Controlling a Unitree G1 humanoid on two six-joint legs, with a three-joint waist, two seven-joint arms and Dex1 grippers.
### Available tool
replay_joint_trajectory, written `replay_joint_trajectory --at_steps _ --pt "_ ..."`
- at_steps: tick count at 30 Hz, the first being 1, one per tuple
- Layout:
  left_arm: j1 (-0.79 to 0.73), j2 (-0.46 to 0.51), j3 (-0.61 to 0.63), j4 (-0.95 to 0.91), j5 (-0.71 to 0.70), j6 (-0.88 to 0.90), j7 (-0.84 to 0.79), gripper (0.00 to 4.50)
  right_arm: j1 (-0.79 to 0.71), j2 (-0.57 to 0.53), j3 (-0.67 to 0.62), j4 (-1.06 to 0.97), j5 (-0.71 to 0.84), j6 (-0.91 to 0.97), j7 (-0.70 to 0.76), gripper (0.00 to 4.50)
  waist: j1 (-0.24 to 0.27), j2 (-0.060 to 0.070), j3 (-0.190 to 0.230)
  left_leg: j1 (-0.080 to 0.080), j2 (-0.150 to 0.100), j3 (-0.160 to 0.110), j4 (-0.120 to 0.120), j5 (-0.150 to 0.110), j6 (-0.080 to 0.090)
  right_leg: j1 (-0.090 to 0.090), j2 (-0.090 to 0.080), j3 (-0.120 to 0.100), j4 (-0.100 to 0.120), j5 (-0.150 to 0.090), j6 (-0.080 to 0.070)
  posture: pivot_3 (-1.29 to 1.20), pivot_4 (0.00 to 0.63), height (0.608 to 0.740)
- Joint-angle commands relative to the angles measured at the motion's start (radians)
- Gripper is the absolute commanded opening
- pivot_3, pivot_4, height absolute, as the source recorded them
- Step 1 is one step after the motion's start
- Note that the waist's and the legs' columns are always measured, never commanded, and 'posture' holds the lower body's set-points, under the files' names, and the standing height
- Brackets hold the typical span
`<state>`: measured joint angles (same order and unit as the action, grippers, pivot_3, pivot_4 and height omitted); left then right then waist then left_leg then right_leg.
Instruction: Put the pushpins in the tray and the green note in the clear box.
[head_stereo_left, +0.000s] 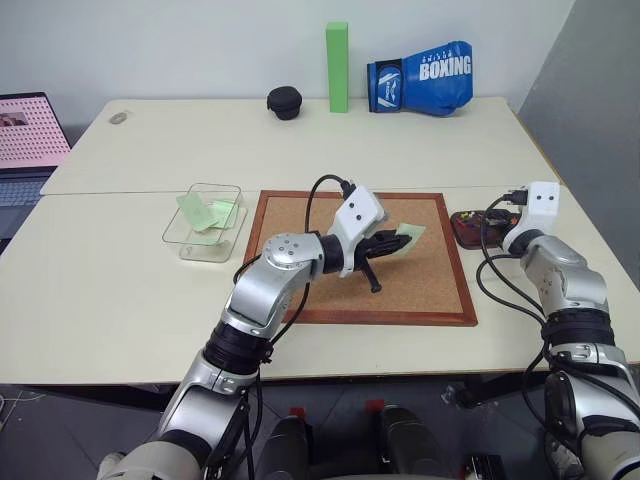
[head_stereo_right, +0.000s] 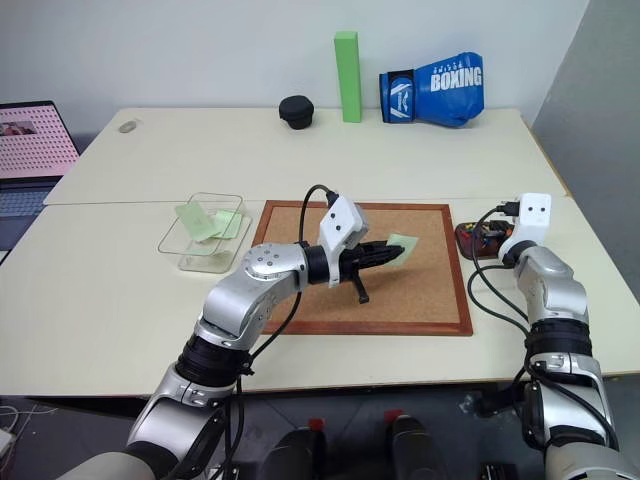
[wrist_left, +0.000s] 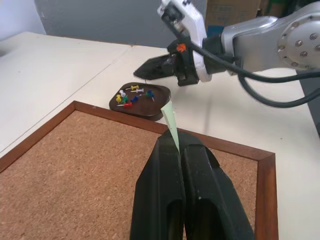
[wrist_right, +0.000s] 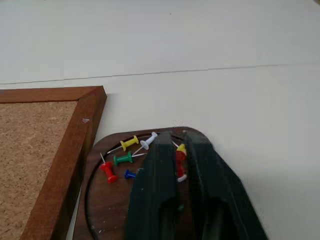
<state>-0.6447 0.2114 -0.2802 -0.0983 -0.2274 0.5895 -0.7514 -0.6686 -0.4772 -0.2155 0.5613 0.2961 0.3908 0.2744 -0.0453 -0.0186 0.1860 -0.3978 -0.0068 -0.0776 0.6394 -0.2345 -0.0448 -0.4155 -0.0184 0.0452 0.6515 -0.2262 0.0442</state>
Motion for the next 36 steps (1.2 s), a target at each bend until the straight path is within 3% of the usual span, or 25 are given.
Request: replay_joint_trajectory --at_steps 1,16,31,36 --pt "-0.001 -0.002 0.002 -0.053 -0.017 0.008 0.005 0.0 -0.033 -0.005 -0.029 -0.005 0.002 -0.033 0.012 1.24 0.0 0.0 0.0 0.0 0.0 0.0 0.0 0.0 0.0 0.0 0.0 0.0 0.0 0.0 0.0 0.0 0.15 0.74" --pt "-0.033 -0.005 0.0 0.001 -0.002 -0.039 -0.008 0.0 -0.001 -0.019 -0.016 -0.038 -0.024 -0.046 0.018 4.49 0.0 0.0 0.0 0.0 0.0 0.0 0.0 0.0 0.0 0.0 0.0 0.0 0.0 0.0 0.0 0.0 0.15 0.74" --pt "-0.016 -0.006 -0.01 0.011 0.01 -0.066 -0.005 0.0 0.058 -0.088 0.174 -0.03 -0.288 -0.3 0.08 4.49 -0.002 0.0 0.0 0.0 0.0 0.0 0.0 0.0 0.0 0.0 0.0 0.0 0.0 0.0 0.001 0.0 0.15 0.74" --pt "-0.016 -0.004 -0.005 0.012 0.011 -0.069 -0.001 0.0 0.062 -0.086 0.158 -0.034 -0.29 -0.329 0.085 4.49 -0.004 0.0 0.0 0.001 0.0 0.0 0.0 0.0 0.0 0.0 0.0 0.0 0.0 0.0 0.001 0.0 0.15 0.74"
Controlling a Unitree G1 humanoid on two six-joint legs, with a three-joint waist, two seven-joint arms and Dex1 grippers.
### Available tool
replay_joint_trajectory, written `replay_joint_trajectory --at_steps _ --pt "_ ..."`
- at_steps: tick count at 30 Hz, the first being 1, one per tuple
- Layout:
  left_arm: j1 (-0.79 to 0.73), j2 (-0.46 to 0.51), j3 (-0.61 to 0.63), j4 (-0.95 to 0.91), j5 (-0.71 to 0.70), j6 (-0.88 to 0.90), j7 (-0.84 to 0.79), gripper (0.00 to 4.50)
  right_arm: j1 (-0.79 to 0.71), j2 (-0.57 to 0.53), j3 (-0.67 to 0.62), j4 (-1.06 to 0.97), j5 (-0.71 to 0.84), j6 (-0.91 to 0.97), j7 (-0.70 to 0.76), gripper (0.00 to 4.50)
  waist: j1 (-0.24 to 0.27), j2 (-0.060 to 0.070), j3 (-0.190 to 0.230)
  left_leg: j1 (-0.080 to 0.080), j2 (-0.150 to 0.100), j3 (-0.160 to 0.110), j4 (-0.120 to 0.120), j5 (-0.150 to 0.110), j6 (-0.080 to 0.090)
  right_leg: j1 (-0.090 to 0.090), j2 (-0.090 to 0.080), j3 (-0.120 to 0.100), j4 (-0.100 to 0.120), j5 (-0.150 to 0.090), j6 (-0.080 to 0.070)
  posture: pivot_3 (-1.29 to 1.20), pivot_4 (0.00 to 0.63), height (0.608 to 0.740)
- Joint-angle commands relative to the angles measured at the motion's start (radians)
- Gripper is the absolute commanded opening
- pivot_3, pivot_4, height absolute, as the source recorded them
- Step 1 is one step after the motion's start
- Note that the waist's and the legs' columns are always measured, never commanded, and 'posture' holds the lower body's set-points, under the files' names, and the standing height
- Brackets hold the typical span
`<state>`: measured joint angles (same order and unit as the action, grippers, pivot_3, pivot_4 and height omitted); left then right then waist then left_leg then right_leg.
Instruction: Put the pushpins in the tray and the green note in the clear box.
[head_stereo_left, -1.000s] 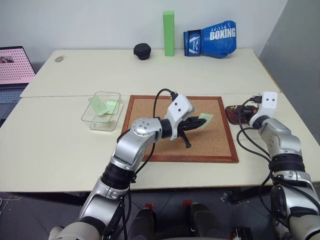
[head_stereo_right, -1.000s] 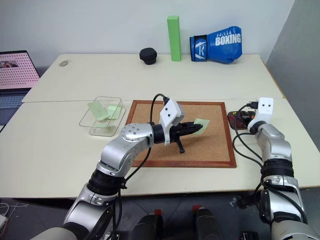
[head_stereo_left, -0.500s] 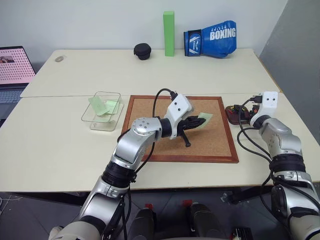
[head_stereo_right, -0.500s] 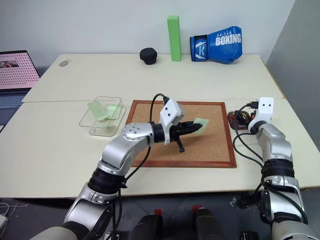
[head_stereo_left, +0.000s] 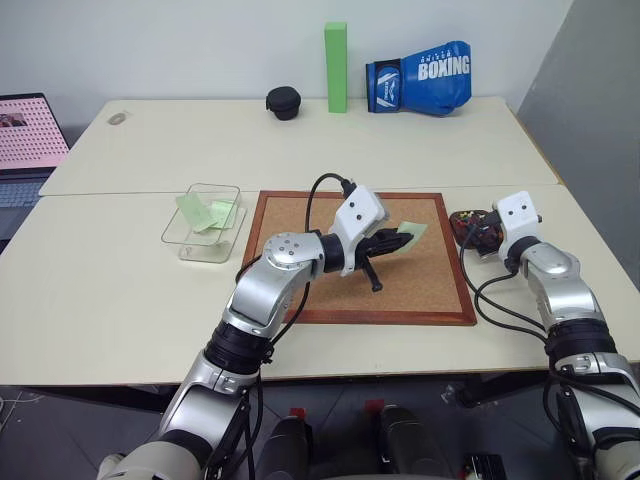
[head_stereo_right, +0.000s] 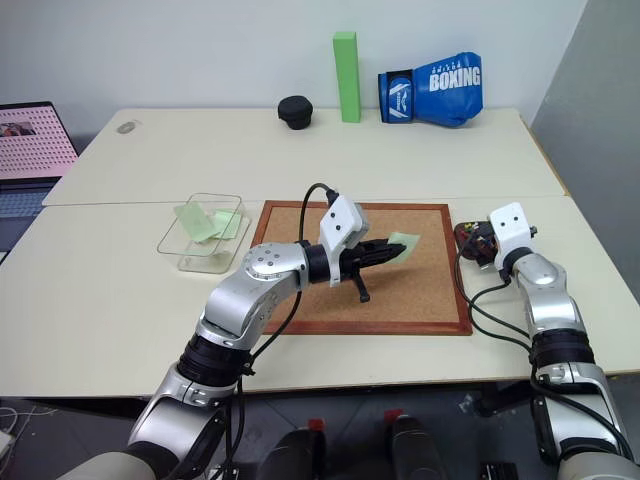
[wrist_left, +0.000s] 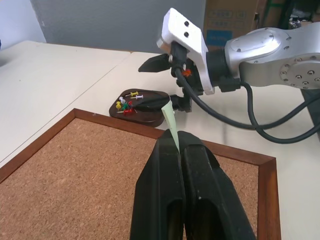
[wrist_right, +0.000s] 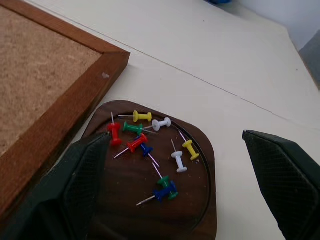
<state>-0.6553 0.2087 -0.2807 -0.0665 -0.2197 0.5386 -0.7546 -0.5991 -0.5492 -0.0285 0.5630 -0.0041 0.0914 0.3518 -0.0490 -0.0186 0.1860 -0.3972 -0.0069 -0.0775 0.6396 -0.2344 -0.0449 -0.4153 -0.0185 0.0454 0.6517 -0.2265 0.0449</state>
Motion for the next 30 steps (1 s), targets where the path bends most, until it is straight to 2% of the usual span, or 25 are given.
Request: replay_joint_trajectory --at_steps 1,7,11,15,17,23,26,30 --pt "-0.005 0.0 -0.003 -0.019 0.003 -0.018 0.003 0.0 -0.007 -0.012 -0.036 -0.046 0.019 -0.031 0.015 4.49 0.0 0.0 0.0 0.0 0.0 0.0 0.0 0.0 0.0 0.0 0.0 0.0 0.0 0.0 0.0 0.0 0.15 0.74" --pt "-0.016 0.001 0.047 -0.002 0.004 -0.007 0.059 0.0 0.053 -0.026 -0.044 -0.224 0.037 0.008 0.059 4.49 0.002 0.0 0.0 0.0 0.0 0.0 0.0 0.0 0.0 0.0 0.0 0.0 0.0 0.0 0.0 0.0 0.15 0.74" --pt "-0.041 0.006 0.134 0.019 0.006 -0.001 0.154 0.0 0.137 -0.019 -0.072 -0.5 0.171 0.134 0.16 4.49 0.002 0.0 0.0 0.0 0.0 -0.001 0.001 0.0 0.0 0.0 0.0 0.0 0.0 0.0 0.001 0.0 0.15 0.74" --pt "-0.038 0.048 0.216 0.031 0.08 -0.034 0.301 0.0 0.225 -0.018 -0.061 -0.798 0.34 0.314 0.251 4.49 0.001 0.0 0.0 0.0 0.0 -0.002 0.001 0.0 0.0 0.001 0.0 -0.001 0.0 -0.002 0.003 0.0 0.15 0.74" --pt "-0.026 0.078 0.248 0.046 0.142 -0.056 0.392 0.0 0.238 -0.02 -0.037 -0.879 0.347 0.361 0.247 4.49 0.002 0.0 0.0 0.0 0.0 -0.002 0.001 0.0 0.0 0.001 0.0 -0.001 0.0 -0.002 0.003 0.0 0.15 0.74" --pt "-0.018 0.15 0.39 0.146 0.257 -0.095 0.651 0.0 0.177 0.078 -0.073 -1.049 0.607 0.598 0.192 4.49 0.003 0.0 0.0 0.0 0.0 -0.002 0.002 0.0 0.0 0.001 0.0 -0.002 0.0 -0.002 0.003 0.0 0.15 0.74" --pt "-0.039 0.166 0.427 0.234 0.266 -0.124 0.706 0.0 0.119 0.14 -0.109 -1.082 0.761 0.689 0.14 4.49 0.013 0.0 0.0 0.0 0.0 -0.003 0.002 0.0 0.0 0.001 0.0 -0.003 0.0 -0.001 0.003 0.0 0.15 0.74" --pt "-0.075 0.133 0.481 0.353 0.219 -0.131 0.751 0.0 0.067 0.168 -0.113 -1.073 0.791 0.718 0.087 4.49 0.024 0.0 0.0 -0.001 0.0 -0.003 0.003 0.0 0.0 0.001 -0.001 -0.003 0.0 0.001 0.001 0.0 0.15 0.74"
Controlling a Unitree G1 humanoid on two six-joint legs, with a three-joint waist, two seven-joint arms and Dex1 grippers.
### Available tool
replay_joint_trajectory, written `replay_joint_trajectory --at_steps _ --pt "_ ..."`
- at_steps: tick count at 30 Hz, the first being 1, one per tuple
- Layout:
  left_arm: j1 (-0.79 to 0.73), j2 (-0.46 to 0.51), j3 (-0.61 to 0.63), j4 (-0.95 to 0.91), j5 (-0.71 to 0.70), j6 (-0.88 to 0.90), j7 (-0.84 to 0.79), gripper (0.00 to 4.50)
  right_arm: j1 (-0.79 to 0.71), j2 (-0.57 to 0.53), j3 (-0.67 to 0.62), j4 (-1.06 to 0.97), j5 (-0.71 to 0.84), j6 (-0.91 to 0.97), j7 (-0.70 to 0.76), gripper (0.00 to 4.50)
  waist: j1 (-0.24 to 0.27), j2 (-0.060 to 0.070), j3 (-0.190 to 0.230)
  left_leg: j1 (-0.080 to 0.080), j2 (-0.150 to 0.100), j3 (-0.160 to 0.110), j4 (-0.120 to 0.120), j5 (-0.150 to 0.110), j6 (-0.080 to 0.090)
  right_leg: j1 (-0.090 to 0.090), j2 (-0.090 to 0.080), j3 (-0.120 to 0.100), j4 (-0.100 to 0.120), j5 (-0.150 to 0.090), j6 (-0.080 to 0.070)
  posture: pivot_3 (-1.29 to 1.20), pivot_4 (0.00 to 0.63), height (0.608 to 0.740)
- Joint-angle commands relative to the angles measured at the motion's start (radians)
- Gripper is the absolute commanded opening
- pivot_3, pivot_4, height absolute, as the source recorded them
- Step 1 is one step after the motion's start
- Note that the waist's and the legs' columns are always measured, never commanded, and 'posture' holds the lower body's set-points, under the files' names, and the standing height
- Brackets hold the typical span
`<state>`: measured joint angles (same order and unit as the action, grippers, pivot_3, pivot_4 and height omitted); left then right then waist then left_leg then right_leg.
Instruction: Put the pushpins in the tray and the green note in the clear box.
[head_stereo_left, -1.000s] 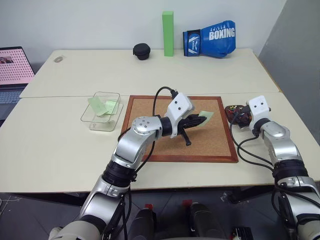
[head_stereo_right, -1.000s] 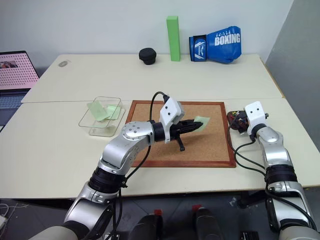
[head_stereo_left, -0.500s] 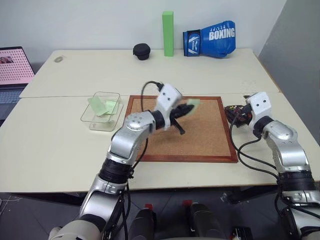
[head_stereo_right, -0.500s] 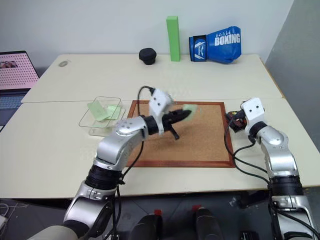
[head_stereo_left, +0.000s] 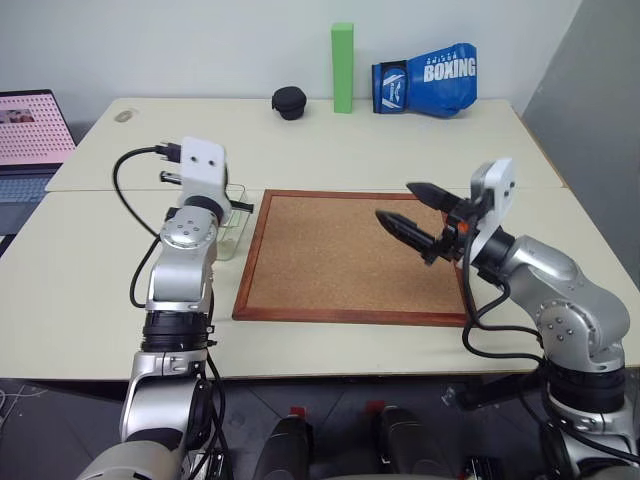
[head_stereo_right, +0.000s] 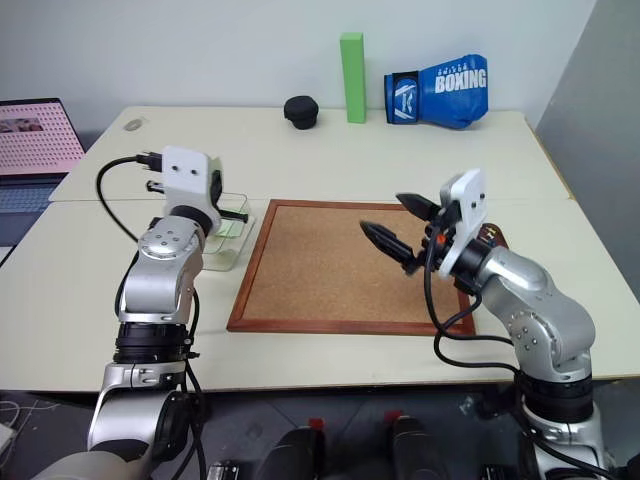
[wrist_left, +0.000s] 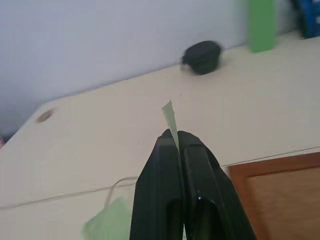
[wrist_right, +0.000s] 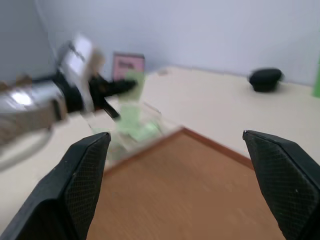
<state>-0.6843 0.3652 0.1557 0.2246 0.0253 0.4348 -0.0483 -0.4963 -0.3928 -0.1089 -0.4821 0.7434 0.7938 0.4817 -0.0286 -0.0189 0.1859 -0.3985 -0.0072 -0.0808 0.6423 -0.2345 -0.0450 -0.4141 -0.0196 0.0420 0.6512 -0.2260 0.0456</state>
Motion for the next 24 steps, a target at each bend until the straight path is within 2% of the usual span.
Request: replay_joint_trajectory --at_steps 1,4,7,19,22,24 --pt "-0.052 -0.031 0.05 0.085 -0.03 -0.032 0.054 0.0 -0.041 0.012 -0.028 -0.023 0.042 0.016 -0.049 4.49 0.006 0.0 0.0 0.0 0.0 0.0 0.0 0.0 0.0 0.0 -0.001 -0.001 -0.001 0.0 0.0 0.0 0.15 0.74" --pt "-0.059 -0.045 0.064 0.113 -0.027 -0.029 0.091 0.0 -0.042 0.009 -0.019 -0.022 0.044 0.017 -0.059 4.49 0.009 -0.001 0.0 -0.001 -0.001 0.0 0.0 0.0 0.0 0.001 -0.001 -0.001 -0.003 0.001 0.0 0.0 0.15 0.74" --pt "-0.054 -0.046 0.075 0.123 -0.034 -0.024 0.107 0.53 -0.026 0.003 -0.009 -0.03 0.03 0.011 -0.062 4.5 0.005 -0.001 0.0 -0.001 0.0 0.0 0.0 0.0 0.0 0.0 -0.001 -0.001 -0.003 0.001 0.0 0.0 0.15 0.74" --pt "-0.044 -0.038 0.065 0.069 -0.038 -0.003 0.106 3.08 0.005 -0.005 0.005 -0.021 0.018 -0.012 -0.059 4.5 -0.001 -0.001 0.0 -0.001 0.0 0.0 0.0 0.0 0.0 0.0 0.0 -0.001 -0.002 0.001 0.0 0.0 0.15 0.74" --pt "0.005 -0.031 0.033 -0.057 -0.053 0.022 0.04 3.75 0.033 -0.008 0.003 -0.035 -0.024 -0.027 -0.095 4.5 -0.001 -0.001 0.0 -0.001 0.0 0.0 0.0 0.0 0.0 0.0 0.0 -0.001 -0.002 0.001 0.0 0.0 0.15 0.74" --pt "0.066 -0.049 0.003 -0.19 -0.134 0.039 -0.072 4.12 0.073 -0.004 0.008 -0.046 -0.089 -0.051 -0.148 4.5 -0.001 -0.001 0.0 -0.001 0.0 0.0 0.0 0.0 0.0 0.0 0.0 0.0 -0.002 0.001 0.0 0.0 0.15 0.74"
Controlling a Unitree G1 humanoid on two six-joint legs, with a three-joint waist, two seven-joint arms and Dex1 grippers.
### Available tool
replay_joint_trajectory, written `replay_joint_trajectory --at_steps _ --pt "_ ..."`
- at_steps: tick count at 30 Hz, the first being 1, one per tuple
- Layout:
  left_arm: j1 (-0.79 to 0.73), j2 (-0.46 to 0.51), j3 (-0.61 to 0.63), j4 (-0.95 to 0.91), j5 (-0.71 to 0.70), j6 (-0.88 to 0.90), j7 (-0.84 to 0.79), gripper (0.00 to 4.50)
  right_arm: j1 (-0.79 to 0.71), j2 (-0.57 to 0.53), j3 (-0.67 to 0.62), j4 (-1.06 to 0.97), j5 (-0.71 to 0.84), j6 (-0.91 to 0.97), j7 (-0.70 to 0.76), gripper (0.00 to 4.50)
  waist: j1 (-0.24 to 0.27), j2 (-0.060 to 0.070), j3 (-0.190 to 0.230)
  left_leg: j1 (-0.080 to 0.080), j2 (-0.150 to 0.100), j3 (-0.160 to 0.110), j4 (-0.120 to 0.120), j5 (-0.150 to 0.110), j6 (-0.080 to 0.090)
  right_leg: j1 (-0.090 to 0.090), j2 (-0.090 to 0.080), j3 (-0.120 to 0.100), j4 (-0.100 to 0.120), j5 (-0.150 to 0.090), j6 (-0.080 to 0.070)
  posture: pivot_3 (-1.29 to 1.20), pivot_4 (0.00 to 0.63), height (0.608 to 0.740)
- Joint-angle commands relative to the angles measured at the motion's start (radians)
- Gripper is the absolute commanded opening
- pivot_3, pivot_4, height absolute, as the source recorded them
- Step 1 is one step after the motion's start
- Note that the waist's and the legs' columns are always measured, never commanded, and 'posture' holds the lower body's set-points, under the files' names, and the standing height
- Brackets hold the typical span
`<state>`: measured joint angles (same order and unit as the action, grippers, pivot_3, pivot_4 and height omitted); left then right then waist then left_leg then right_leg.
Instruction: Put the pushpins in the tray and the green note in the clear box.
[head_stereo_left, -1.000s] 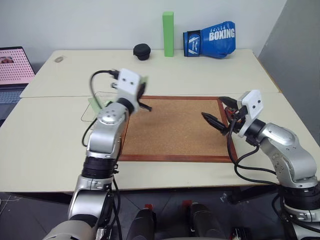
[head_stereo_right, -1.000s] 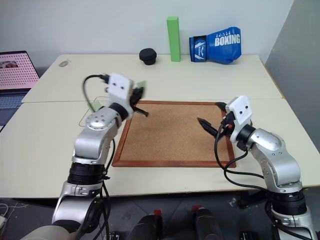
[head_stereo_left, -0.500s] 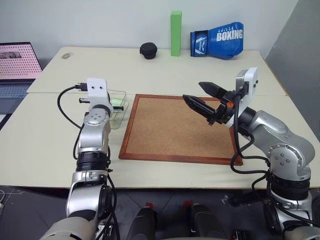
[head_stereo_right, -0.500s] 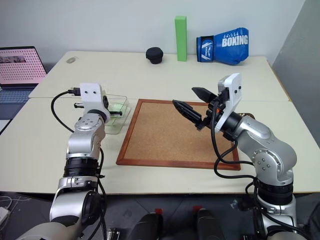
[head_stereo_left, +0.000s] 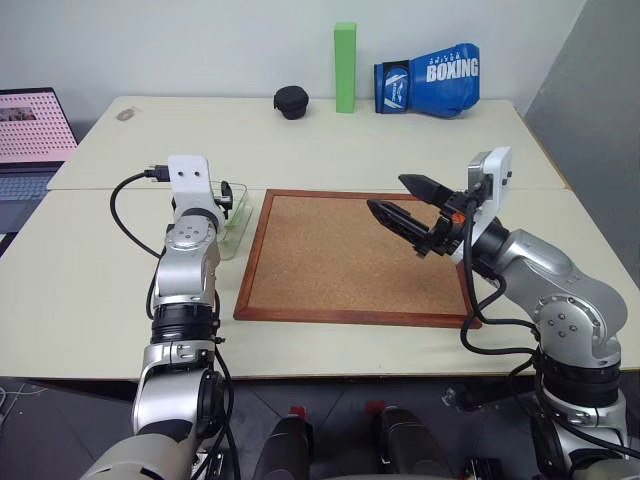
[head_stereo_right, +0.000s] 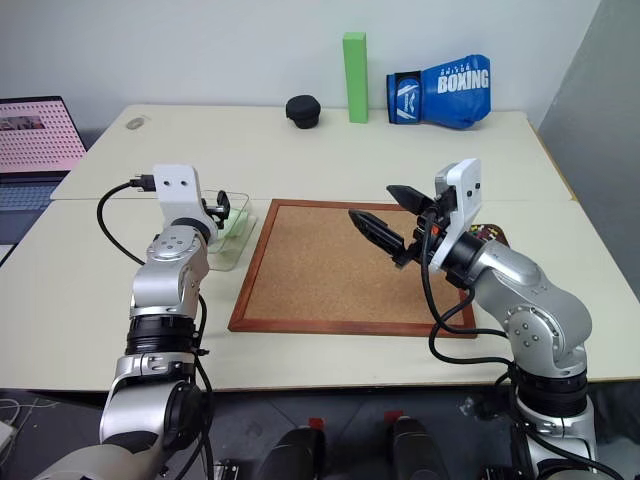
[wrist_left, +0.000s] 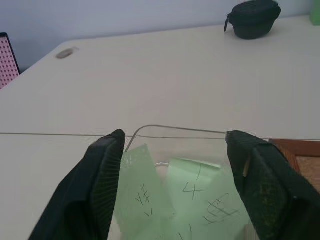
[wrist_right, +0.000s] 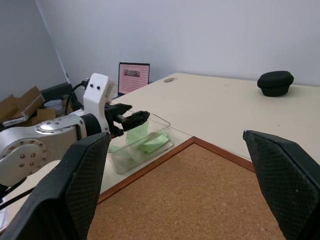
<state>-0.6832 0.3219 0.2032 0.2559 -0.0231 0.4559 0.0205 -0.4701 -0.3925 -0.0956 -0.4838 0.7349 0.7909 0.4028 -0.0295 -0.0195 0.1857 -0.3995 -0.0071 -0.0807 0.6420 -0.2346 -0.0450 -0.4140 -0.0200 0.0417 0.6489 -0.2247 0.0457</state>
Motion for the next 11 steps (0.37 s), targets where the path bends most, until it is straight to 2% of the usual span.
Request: replay_joint_trajectory --at_steps 1,5,9,11 --pt "0.087 -0.012 -0.055 -0.267 -0.113 0.028 -0.179 4.35 0.061 0.0 -0.003 -0.047 -0.103 -0.058 -0.088 4.5 0.0 0.0 0.0 0.0 0.0 0.0 0.0 0.0 0.0 0.0 0.0 0.0 0.0 0.0 0.0 0.0 0.15 0.74" --pt "0.259 -0.036 -0.13 -0.466 -0.188 0.12 -0.27 4.44 0.165 0.05 0.046 -0.041 -0.275 -0.116 -0.233 4.5 0.0 0.0 0.0 0.0 0.0 0.001 0.0 0.0 0.0 0.0 -0.001 0.001 0.0 0.0 0.0 0.0 0.15 0.74" --pt "0.407 -0.101 -0.161 -0.57 -0.179 0.118 -0.217 4.44 0.255 0.056 0.139 -0.023 -0.474 -0.204 -0.329 4.5 -0.002 0.0 -0.001 0.002 0.0 0.002 -0.001 0.0 0.0 0.0 0.0 0.002 0.0 -0.002 0.002 0.0 0.15 0.74" --pt "0.444 -0.127 -0.154 -0.594 -0.176 0.129 -0.186 4.44 0.289 0.103 0.157 -0.022 -0.509 -0.216 -0.378 4.5 -0.003 0.0 -0.001 0.002 0.001 0.002 -0.001 0.0 0.0 0.0 0.0 0.002 0.0 -0.002 0.003 0.0 0.15 0.74"
